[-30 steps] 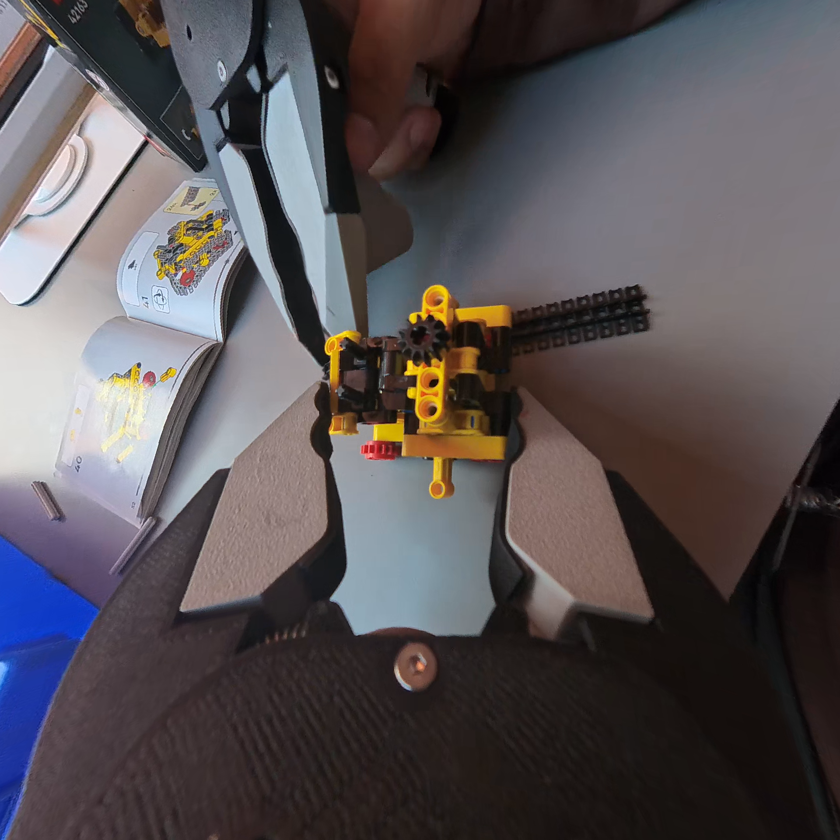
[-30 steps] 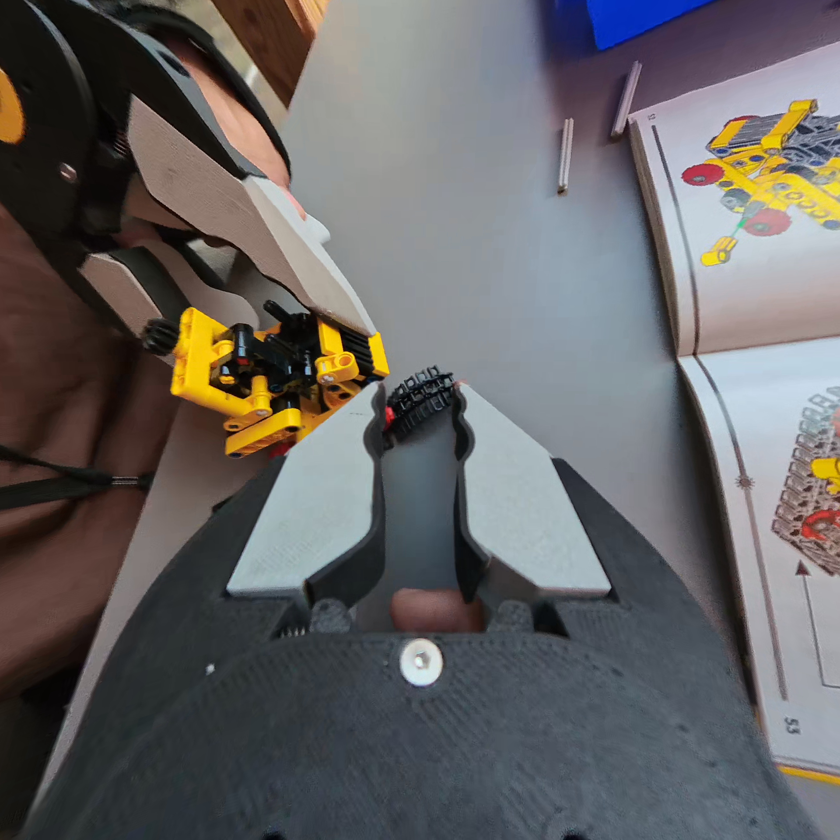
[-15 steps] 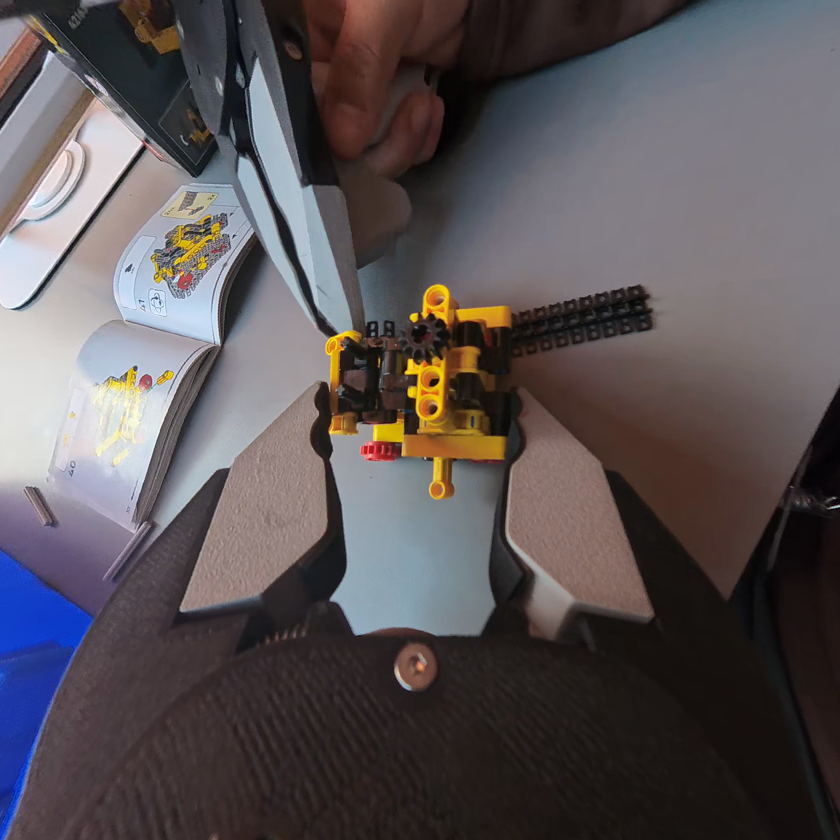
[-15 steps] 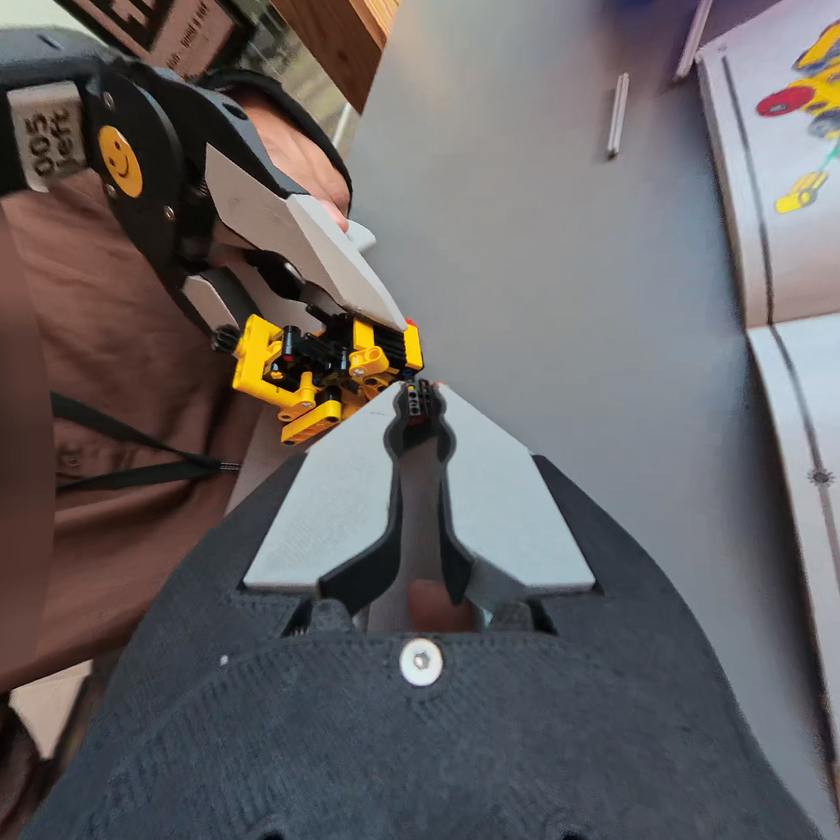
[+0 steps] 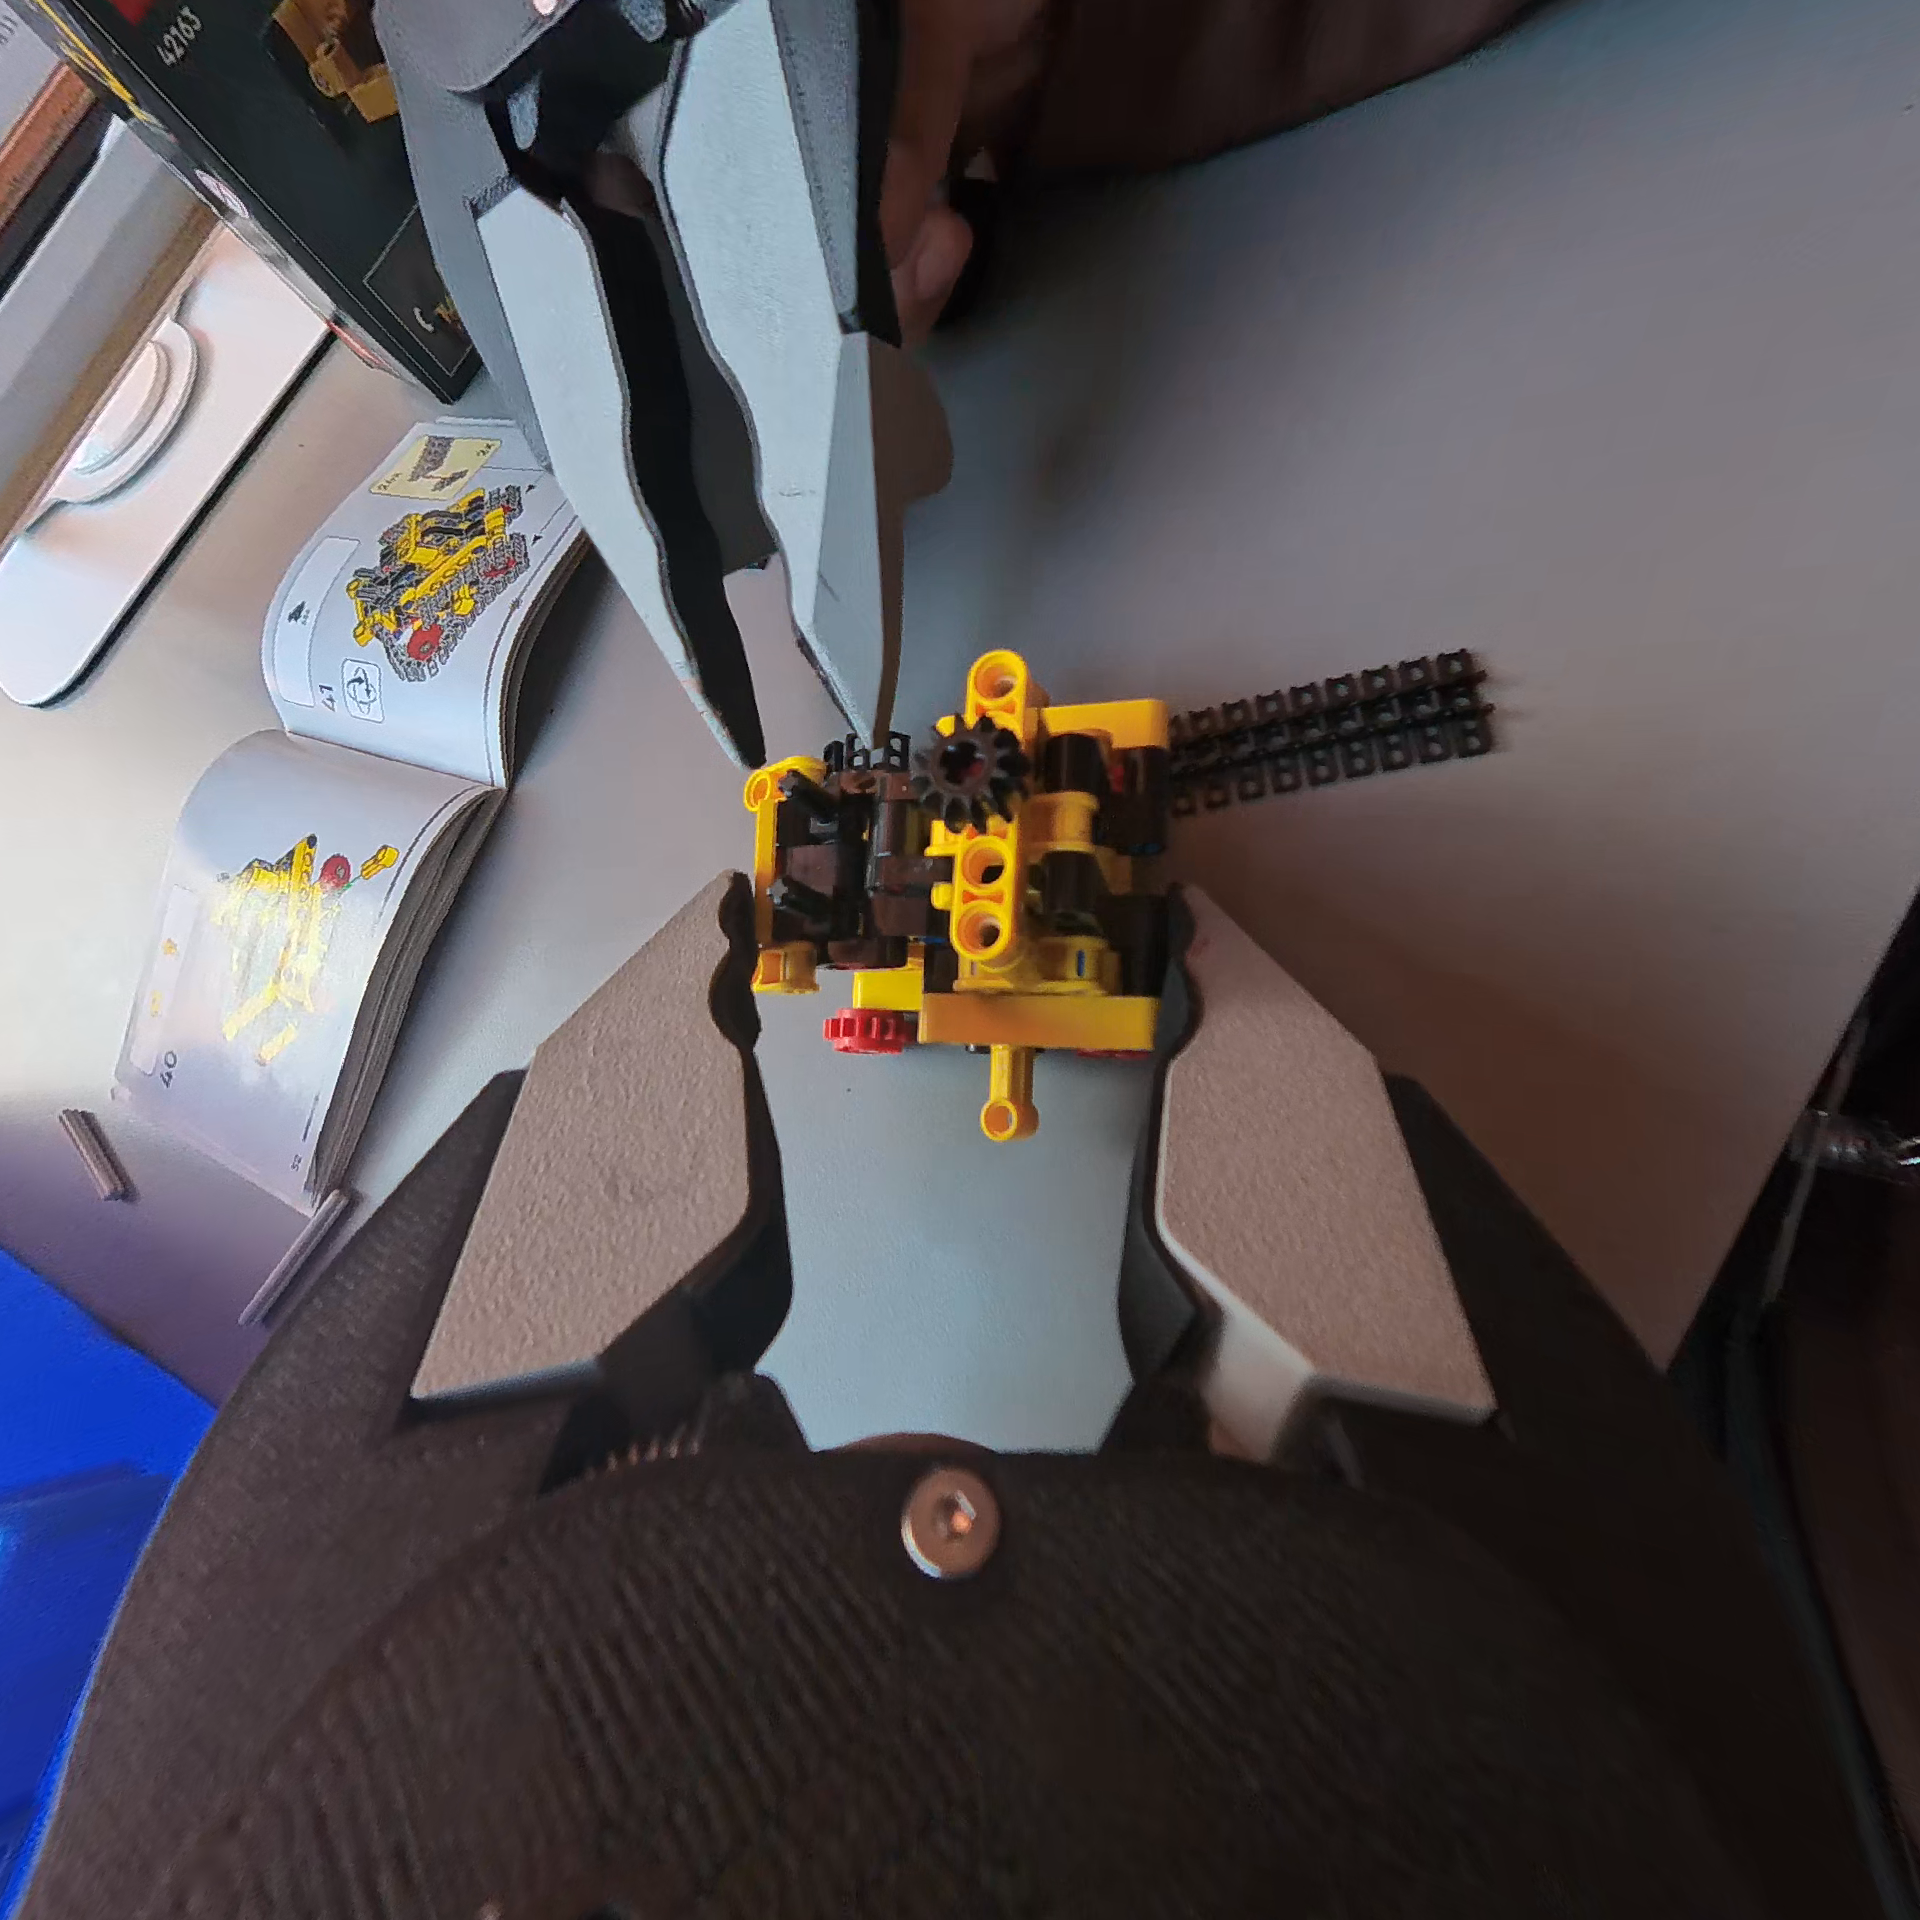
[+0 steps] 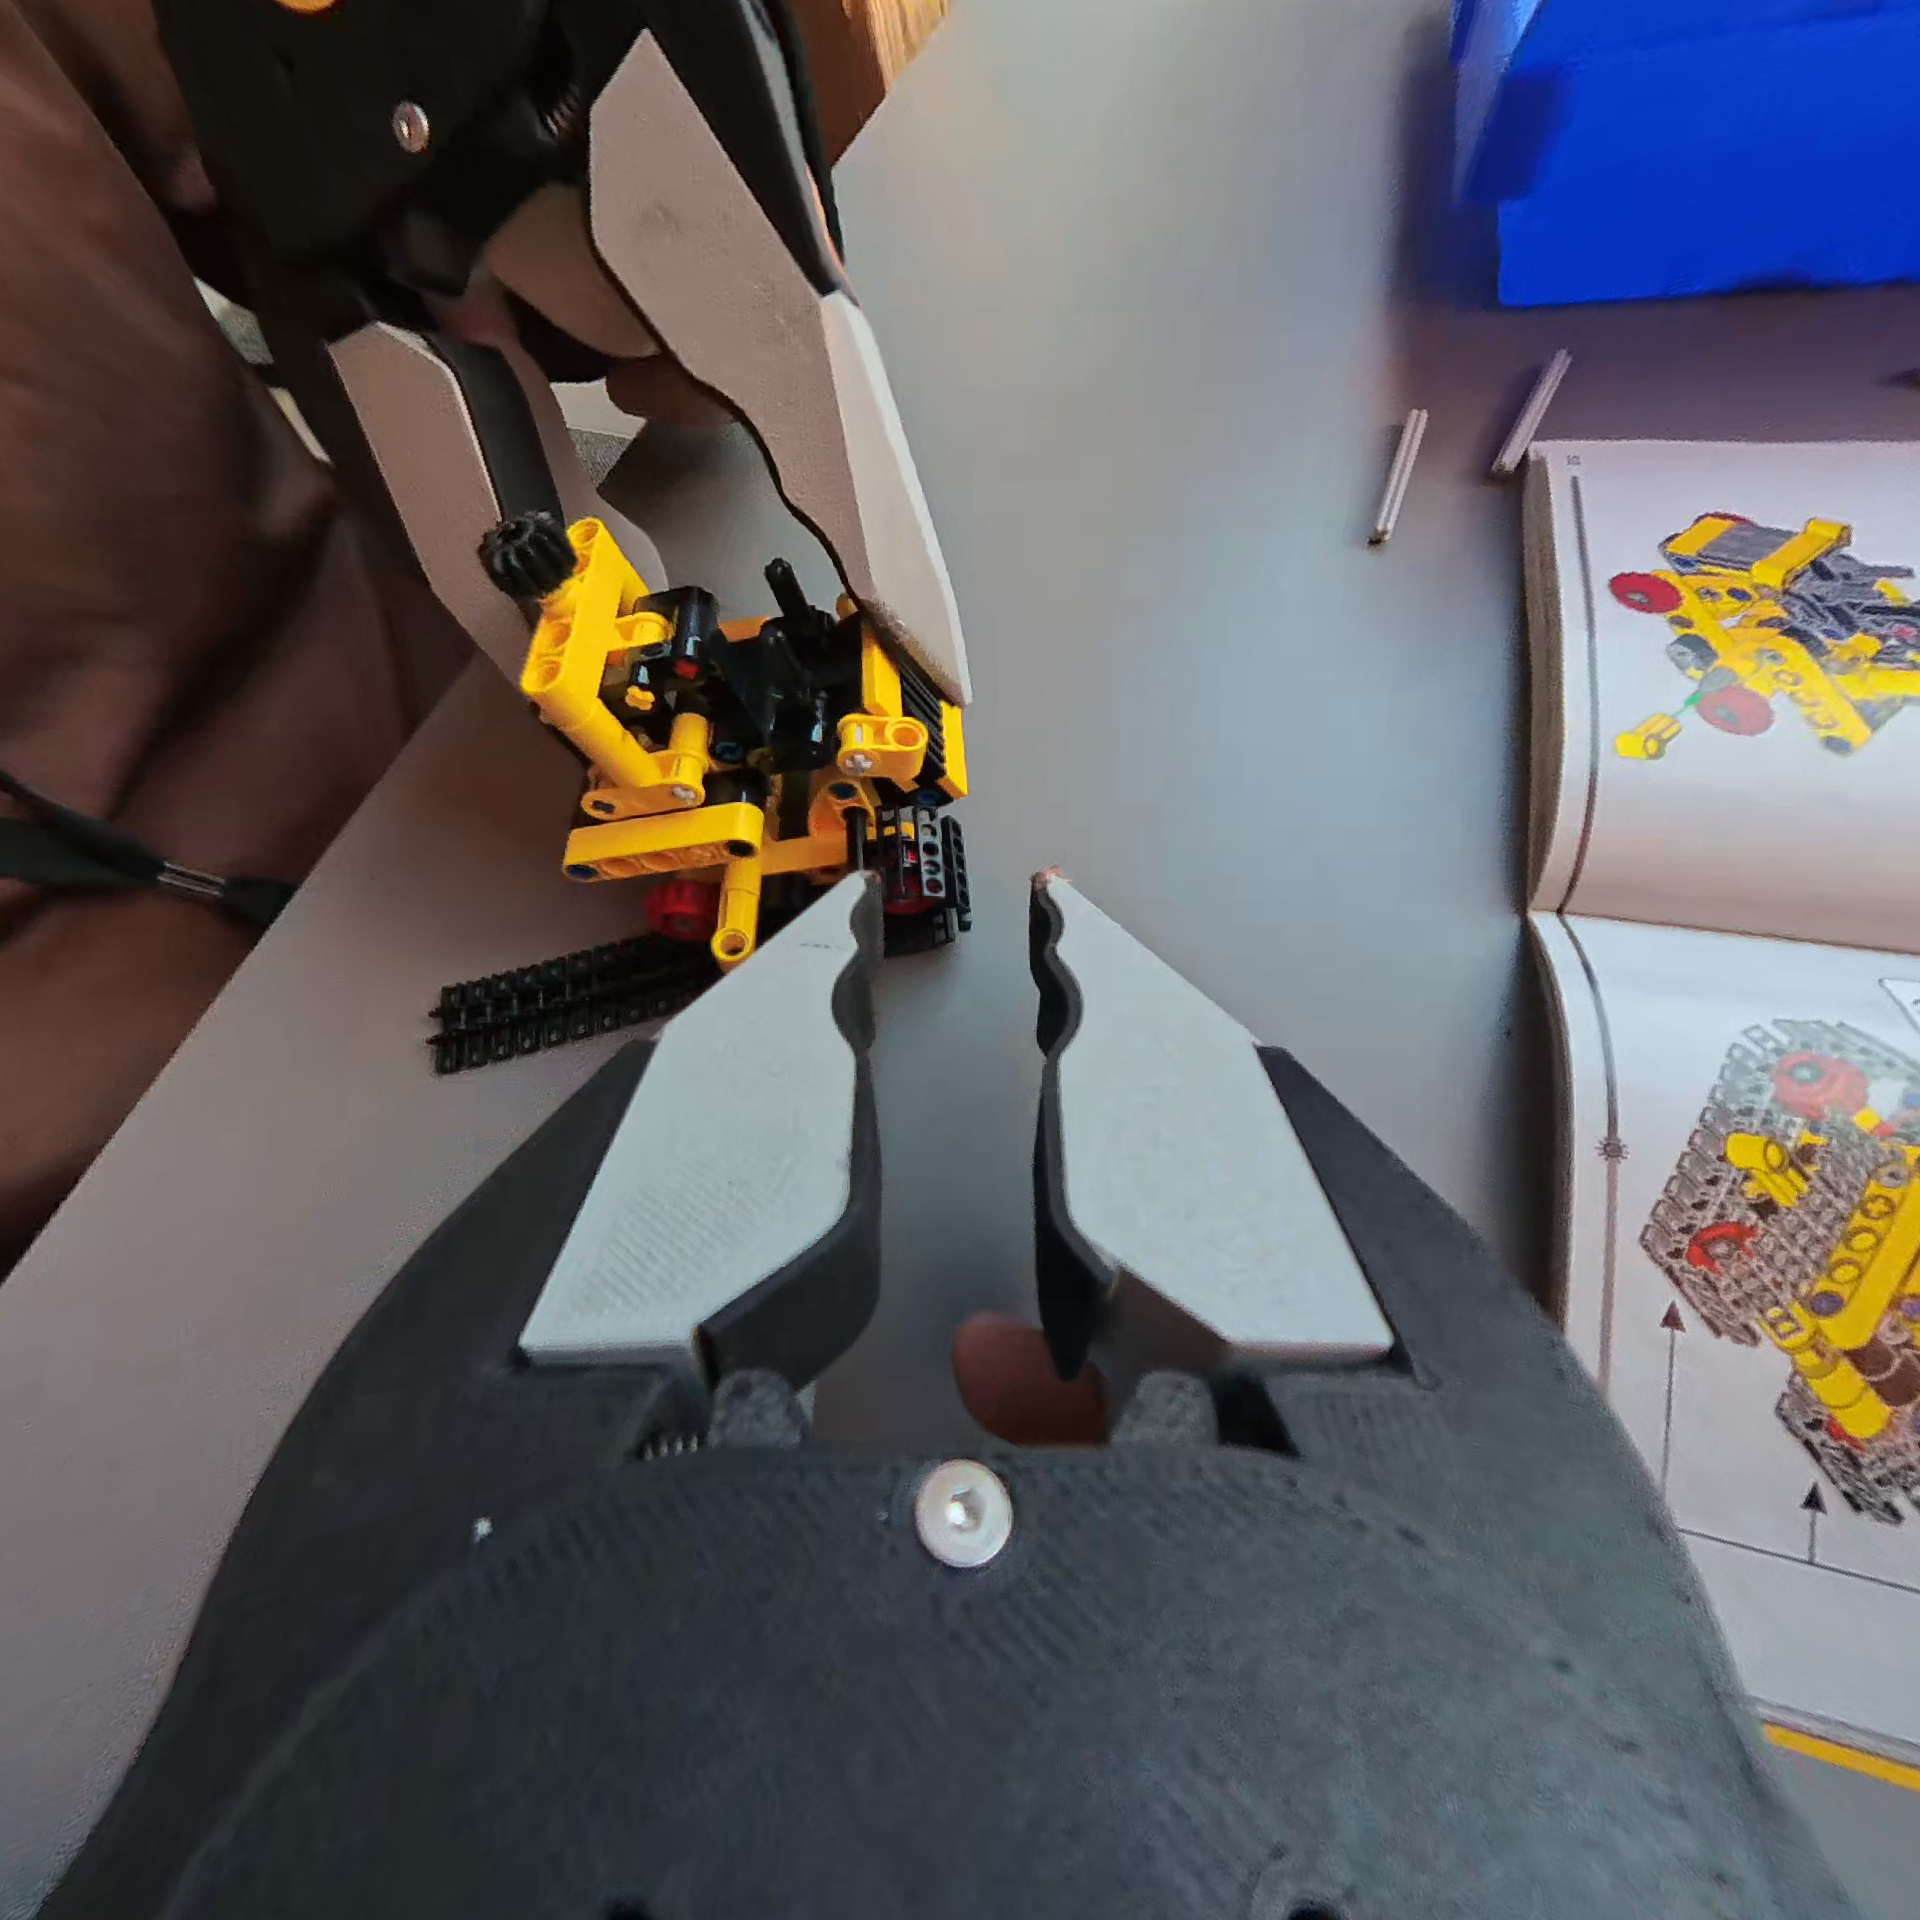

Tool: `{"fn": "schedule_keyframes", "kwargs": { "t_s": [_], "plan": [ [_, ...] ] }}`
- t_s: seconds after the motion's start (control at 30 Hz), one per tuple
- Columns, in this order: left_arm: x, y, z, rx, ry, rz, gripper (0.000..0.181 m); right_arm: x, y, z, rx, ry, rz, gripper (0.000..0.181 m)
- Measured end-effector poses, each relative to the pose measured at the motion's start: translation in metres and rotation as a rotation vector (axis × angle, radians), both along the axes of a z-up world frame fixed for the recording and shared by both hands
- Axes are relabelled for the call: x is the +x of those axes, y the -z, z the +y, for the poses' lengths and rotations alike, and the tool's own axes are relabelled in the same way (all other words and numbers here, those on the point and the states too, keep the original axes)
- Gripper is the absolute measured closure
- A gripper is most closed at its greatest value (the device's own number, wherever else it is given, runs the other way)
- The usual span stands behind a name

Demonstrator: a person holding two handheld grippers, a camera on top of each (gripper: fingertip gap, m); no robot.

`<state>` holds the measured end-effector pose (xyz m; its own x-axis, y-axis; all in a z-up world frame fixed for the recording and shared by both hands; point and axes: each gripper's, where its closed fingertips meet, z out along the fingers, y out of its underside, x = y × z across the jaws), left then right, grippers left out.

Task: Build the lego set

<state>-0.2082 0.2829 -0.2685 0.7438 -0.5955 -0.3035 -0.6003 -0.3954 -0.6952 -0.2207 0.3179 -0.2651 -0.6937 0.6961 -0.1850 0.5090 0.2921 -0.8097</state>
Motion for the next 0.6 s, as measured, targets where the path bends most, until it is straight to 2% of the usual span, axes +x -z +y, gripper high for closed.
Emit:
{"fn": "schedule_keyframes", "kwargs": {
  "t_s": [0.27, 0.43, 0.6],
  "plan": [
    [0.000, 0.000, 0.000, 0.001, -0.001, 0.003, 0.105, 0.002, 0.004, 0.015, 0.090, 0.019, 0.046, 0.157],
    [0.000, 0.000, 0.000, 0.000, 0.000, 0.002, 0.105, 0.000, 0.007, 0.002, 0.175, -0.019, 0.094, 0.155],
    [0.000, 0.000, 0.000, -0.001, -0.002, 0.006, 0.105, 0.000, 0.003, -0.003, 0.221, -0.038, 0.173, 0.166]
  ]
}}
